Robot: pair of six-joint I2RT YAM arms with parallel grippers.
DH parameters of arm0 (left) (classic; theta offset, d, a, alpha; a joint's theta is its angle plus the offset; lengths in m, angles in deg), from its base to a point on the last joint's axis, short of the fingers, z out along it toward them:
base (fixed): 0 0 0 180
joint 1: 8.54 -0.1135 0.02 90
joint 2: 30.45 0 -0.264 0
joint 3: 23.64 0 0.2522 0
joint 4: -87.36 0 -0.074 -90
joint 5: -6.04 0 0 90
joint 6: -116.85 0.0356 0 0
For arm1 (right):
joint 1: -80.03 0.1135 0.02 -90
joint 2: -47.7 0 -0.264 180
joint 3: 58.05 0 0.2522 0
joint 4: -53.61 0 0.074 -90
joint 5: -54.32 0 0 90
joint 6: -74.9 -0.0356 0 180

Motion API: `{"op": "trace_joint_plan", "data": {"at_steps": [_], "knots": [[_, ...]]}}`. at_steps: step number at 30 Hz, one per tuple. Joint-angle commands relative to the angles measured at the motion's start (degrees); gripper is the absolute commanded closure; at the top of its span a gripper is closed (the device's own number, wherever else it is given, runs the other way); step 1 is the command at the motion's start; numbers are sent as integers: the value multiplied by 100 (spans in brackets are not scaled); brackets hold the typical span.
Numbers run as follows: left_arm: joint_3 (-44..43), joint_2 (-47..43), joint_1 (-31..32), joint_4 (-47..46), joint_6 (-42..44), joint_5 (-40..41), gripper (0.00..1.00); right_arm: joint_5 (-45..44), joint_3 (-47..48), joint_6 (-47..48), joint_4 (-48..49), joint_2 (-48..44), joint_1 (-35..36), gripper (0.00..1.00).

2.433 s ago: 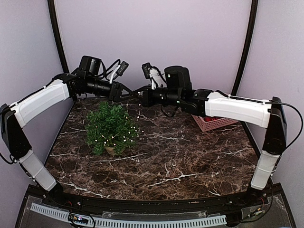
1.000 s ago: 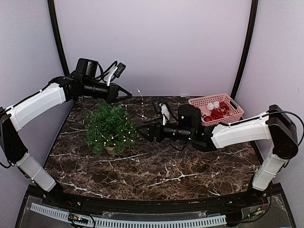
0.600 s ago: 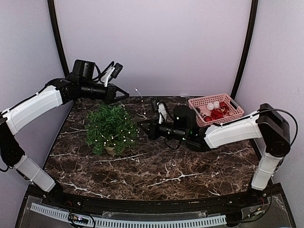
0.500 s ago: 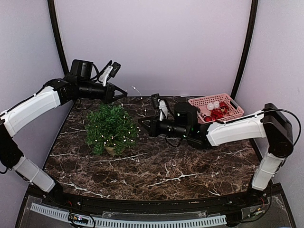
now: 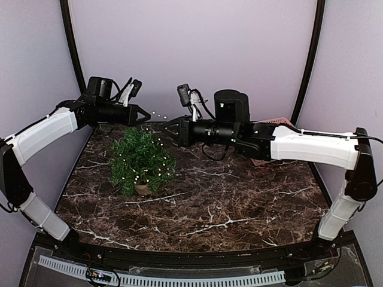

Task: Decorate the small christmas tree
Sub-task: Wrap the side of the string light in the gap of the branches.

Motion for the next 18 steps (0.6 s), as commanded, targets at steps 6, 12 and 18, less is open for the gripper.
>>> {"op": "trace_joint_plan", "data": {"at_steps": [6, 12, 18], "knots": [[-34, -1, -211, -265, -280, -335, 71, 215, 1390, -689, -754, 564, 38, 100], [338, -813, -459, -139, -311, 348, 31, 392, 1896, -1136, -652, 1008, 45, 100], [368, -1569, -602, 717, -525, 1867, 23, 562, 2478, -1321, -673, 1456, 104, 100]]}}
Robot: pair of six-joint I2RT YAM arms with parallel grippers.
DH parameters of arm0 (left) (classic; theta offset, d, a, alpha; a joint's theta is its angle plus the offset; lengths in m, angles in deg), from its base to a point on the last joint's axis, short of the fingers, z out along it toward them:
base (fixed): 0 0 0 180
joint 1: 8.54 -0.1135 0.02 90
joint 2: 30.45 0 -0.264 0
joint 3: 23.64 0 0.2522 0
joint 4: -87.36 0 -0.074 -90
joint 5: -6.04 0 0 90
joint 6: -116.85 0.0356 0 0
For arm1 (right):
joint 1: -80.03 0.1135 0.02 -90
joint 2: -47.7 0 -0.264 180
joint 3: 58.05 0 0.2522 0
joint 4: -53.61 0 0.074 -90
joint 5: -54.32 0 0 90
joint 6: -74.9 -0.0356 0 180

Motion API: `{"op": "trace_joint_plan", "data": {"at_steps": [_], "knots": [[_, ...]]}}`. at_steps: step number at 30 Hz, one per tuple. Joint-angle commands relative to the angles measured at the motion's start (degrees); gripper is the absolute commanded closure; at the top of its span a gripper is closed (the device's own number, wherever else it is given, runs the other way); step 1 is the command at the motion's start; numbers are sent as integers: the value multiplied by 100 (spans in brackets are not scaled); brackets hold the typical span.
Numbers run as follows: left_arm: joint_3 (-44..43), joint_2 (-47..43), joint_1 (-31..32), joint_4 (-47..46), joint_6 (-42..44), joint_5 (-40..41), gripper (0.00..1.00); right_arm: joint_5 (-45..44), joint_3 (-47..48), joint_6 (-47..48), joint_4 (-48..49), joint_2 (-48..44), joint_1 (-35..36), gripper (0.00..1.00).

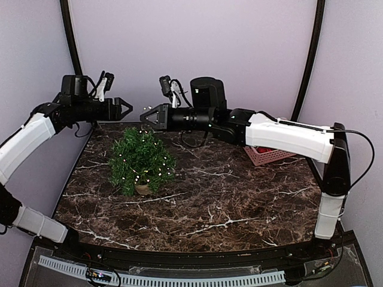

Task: Decorate the small christmas tree
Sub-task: Wrap the side of the string light in the gap of the branches.

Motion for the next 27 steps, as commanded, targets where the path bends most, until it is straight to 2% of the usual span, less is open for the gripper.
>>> {"op": "trace_joint_plan", "data": {"at_steps": [1, 4, 9, 13, 18, 24, 26, 27], "knots": [[-25, -770, -76, 678, -206, 1100, 23, 205, 548, -262, 96, 275, 82, 100], [-65, -1068, -86, 843, -563, 819, 23, 348, 851, -367, 56, 533, 116, 100], [15, -1358, -87, 582, -1401, -698, 26, 587, 1337, -414, -123, 880, 201, 100], [6, -1260, -86, 264, -2042, -1647, 26, 870, 1469, -474, -116, 983, 231, 100], [7, -924, -80, -33, -2319, -2499, 22, 1158, 1613, -521, -117, 1063, 252, 100], [1, -650, -78, -143, -2383, -2854, 22, 1212, 1810, -407, -297, 1178, 274, 100], [-20, -587, -70, -75, -2317, -2902, 24, 1193, 1855, -355, -301, 1219, 274, 100], [-21, -568, -65, -61, -2302, -2931, 28, 1190, 1876, -341, -433, 1227, 284, 100]]}}
